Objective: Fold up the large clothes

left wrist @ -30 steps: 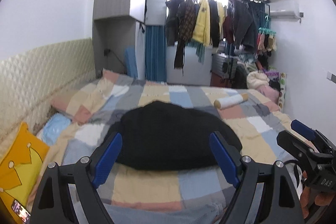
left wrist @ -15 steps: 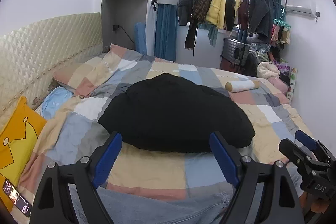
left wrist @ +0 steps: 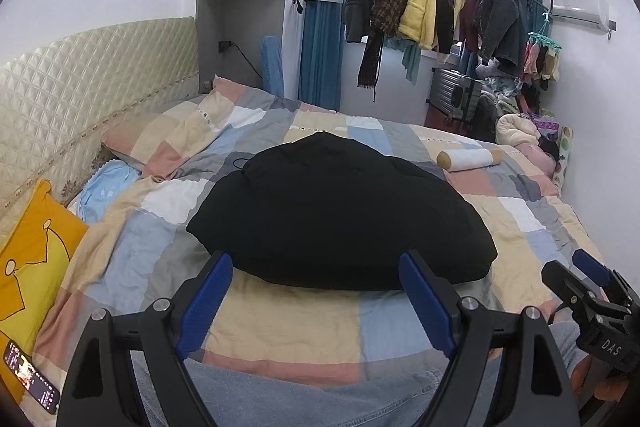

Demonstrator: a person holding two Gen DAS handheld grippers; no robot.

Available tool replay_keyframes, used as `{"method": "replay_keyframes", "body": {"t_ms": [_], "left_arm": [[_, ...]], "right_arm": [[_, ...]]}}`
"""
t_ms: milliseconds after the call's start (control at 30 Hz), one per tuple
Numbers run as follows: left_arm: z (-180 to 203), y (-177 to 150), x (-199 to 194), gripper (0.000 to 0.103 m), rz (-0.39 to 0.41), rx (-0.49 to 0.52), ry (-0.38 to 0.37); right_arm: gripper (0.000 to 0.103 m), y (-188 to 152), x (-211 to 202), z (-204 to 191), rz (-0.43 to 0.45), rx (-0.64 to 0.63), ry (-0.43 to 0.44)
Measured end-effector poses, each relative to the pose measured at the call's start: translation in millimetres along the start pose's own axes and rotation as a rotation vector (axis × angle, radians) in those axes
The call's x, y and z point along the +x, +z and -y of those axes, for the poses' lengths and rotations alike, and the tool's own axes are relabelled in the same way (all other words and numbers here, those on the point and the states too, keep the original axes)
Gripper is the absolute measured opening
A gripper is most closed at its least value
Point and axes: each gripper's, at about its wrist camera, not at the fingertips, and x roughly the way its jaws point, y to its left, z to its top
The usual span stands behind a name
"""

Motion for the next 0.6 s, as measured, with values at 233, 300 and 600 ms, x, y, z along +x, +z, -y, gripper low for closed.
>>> {"method": "replay_keyframes", "body": {"t_ms": [233,300,600], "left_arm": [[1.5,2.7,3.9,0.085,-0.005,-0.006,-0.006],[1.7,2.8,4.3,0.085,-0.005,-0.002,-0.003],[3.1,6.6,5.5,0.085,-0.004,-0.009,0.015]], "right_arm": [[0.103,0.2,5.8,-1.3,-0.012,-0.001,0.003],[0.103,0.5,7.4,0.6,-0.014,0.000,-0.006],[0.103,3.0,9.8,0.8,-0.013,-0.025,-0.066]]}}
